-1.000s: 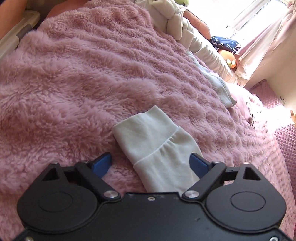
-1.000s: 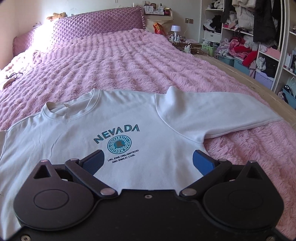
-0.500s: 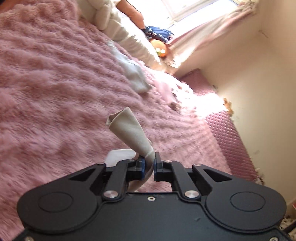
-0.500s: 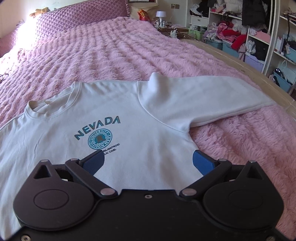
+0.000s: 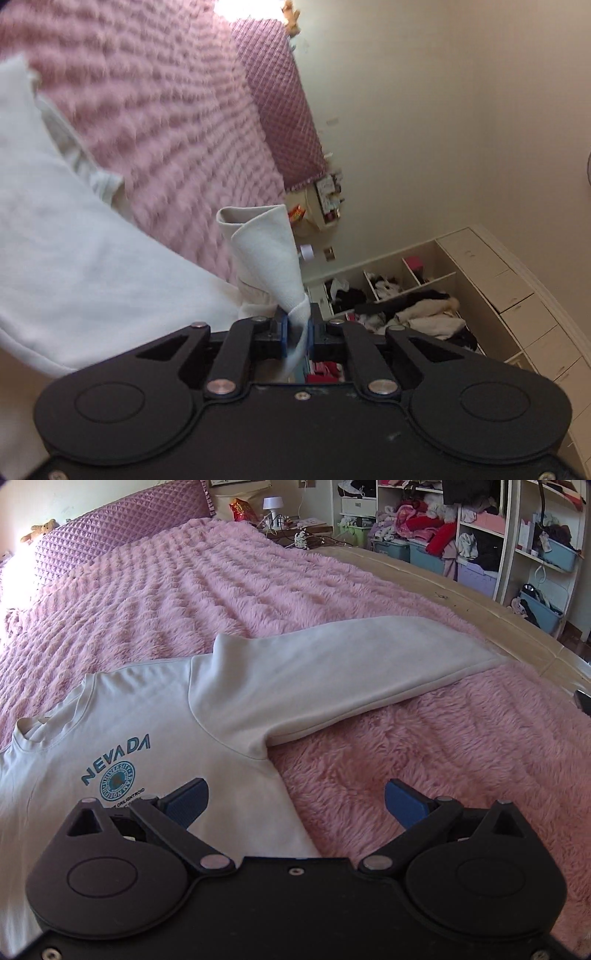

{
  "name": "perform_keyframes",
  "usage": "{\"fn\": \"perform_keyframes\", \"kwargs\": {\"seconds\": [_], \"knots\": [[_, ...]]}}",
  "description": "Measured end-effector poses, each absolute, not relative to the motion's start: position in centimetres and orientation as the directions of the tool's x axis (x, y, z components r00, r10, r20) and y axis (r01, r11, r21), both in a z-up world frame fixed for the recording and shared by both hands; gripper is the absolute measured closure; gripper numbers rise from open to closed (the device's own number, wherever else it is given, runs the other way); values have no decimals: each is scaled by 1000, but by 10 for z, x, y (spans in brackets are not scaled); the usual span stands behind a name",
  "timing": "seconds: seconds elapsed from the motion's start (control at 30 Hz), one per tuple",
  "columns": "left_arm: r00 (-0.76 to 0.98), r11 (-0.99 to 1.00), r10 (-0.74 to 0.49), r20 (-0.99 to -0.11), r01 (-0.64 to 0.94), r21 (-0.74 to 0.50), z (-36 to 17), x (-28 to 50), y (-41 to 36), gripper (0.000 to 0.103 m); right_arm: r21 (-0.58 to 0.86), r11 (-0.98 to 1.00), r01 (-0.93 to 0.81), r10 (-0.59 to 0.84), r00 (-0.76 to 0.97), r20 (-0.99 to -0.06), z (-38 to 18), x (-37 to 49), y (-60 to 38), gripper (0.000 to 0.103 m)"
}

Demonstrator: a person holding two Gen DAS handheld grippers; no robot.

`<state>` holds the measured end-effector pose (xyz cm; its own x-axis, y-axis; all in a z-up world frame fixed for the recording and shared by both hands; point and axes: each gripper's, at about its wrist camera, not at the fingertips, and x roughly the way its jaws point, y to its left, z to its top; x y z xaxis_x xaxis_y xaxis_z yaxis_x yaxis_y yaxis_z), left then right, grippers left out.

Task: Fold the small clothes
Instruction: 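Carry the sleeve across the sweatshirt body and release it with the left gripper, then grasp the other sleeve with the right gripper and lift it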

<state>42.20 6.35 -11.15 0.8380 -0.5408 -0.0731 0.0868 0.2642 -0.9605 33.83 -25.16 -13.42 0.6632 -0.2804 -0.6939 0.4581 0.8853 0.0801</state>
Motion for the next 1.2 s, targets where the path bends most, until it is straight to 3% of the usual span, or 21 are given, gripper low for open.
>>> {"fn": "perform_keyframes", "kwargs": {"seconds": [0.07,0.1,0.17,0.27,0.37,0.5,0.63,0.73,0.77,0.83,0.87,0.9,0.97,1.07,1.2], "knots": [[777,287,-602,-183,-3,-958,-138,431,32,61,83,900,427,-258,678,-688,-133,339,-254,0],[748,305,-628,-217,-20,-952,-147,431,23,61,98,909,405,-234,691,-684,-131,339,-255,0],[750,345,-625,-215,18,-939,-150,418,29,55,179,927,331,-136,738,-661,-129,338,-257,0],[806,439,-543,-235,34,-898,-144,396,73,23,338,915,222,48,770,-636,-136,345,-257,0],[853,594,-391,-347,-54,-802,-138,388,141,22,461,867,189,171,755,-632,-154,362,-252,2],[866,693,-243,-437,-160,-703,-147,376,199,22,364,884,293,45,722,-691,-172,384,-241,10],[850,683,-220,-480,-217,-697,-170,376,226,22,487,835,256,153,742,-653,-186,395,-241,15],[840,677,-223,-495,-232,-698,-180,378,229,22,431,856,285,109,716,-689,-190,411,-230,15],[835,680,-225,-503,-235,-695,-183,378,226,22,405,871,276,86,727,-681,-189,412,-226,21],[827,683,-233,-511,-235,-692,-184,376,219,22,372,896,244,74,743,-666,-184,413,-220,50],[826,680,-237,-512,-235,-694,-186,377,218,22,357,901,245,63,742,-668,-181,414,-220,76],[823,677,-241,-515,-238,-697,-186,375,215,22,358,899,253,57,742,-668,-178,413,-223,95],[820,672,-247,-516,-238,-701,-185,374,212,22,431,870,240,105,764,-637,-169,405,-238,96],[821,675,-254,-511,-227,-702,-181,373,210,20,440,860,257,66,800,-597,-158,389,-256,98],[807,698,-256,-532,-226,-679,-182,379,205,19,373,871,320,20,736,-677,-178,386,-268,97]]}}
